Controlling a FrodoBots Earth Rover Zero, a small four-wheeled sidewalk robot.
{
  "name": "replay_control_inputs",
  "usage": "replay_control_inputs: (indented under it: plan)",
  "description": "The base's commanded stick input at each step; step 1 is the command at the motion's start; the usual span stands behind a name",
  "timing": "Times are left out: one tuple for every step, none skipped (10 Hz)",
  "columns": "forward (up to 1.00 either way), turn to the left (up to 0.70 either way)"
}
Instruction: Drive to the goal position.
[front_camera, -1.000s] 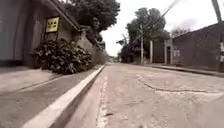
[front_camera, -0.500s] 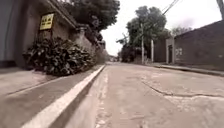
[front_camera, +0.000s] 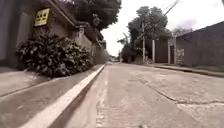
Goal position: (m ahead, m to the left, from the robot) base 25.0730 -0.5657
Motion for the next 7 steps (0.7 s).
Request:
replay_control_inputs:
  plan:
    - [0.7, 0.0]
    - [0.7, 0.0]
    - [0.7, 0.0]
    - [0.7, 0.0]
    - [0.7, 0.0]
    - [0.7, 0.0]
    - [0.7, 0.0]
